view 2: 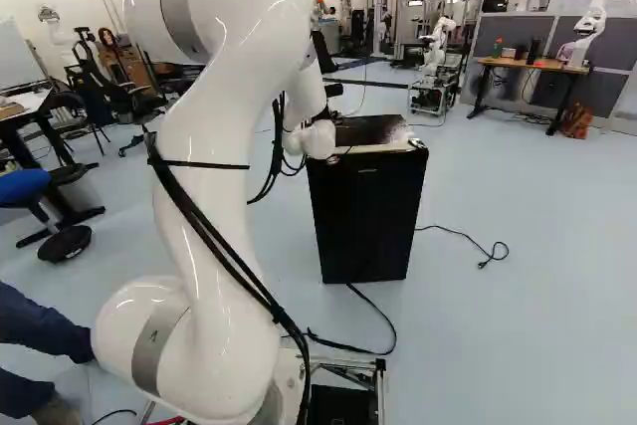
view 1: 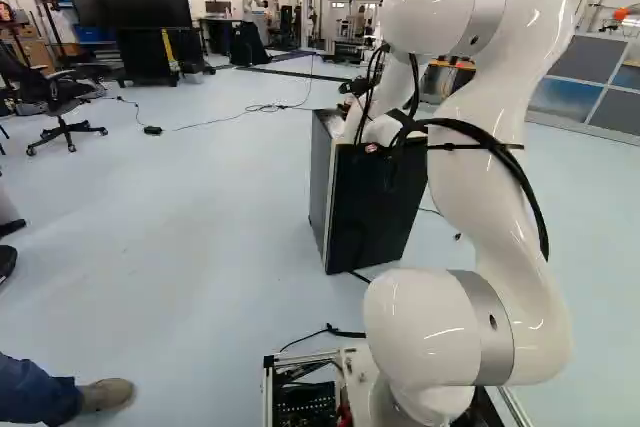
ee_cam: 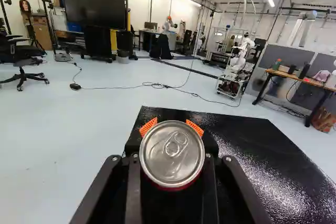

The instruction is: Grab a drink from the fridge

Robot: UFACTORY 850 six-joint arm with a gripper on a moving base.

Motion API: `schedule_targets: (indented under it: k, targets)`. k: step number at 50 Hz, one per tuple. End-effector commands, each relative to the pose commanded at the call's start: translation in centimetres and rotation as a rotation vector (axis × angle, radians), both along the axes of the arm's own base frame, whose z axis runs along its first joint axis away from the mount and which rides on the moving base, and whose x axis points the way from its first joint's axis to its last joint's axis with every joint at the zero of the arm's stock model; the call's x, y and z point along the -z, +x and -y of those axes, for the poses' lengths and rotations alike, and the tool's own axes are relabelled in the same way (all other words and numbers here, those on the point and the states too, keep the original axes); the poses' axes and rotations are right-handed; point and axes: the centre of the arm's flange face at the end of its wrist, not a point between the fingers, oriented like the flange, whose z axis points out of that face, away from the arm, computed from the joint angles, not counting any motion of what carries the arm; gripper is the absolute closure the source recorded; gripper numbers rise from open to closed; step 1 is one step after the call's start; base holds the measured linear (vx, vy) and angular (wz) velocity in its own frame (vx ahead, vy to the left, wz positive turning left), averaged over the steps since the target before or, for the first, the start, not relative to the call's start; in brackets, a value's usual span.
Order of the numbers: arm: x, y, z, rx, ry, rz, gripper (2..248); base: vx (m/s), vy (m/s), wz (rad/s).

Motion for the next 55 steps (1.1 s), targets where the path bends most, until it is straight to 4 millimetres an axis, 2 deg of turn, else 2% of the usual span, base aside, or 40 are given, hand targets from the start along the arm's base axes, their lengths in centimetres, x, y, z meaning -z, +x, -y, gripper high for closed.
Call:
schedule_targets:
  k: [27,55]
  targets:
    - [0.1,0.0,0.0,0.000,0.000,-0.001,154,0.000,0.000,0.000]
    - [3.0,0.1,0.0,0.000,0.008,-0.047,154,0.000,0.000,0.000]
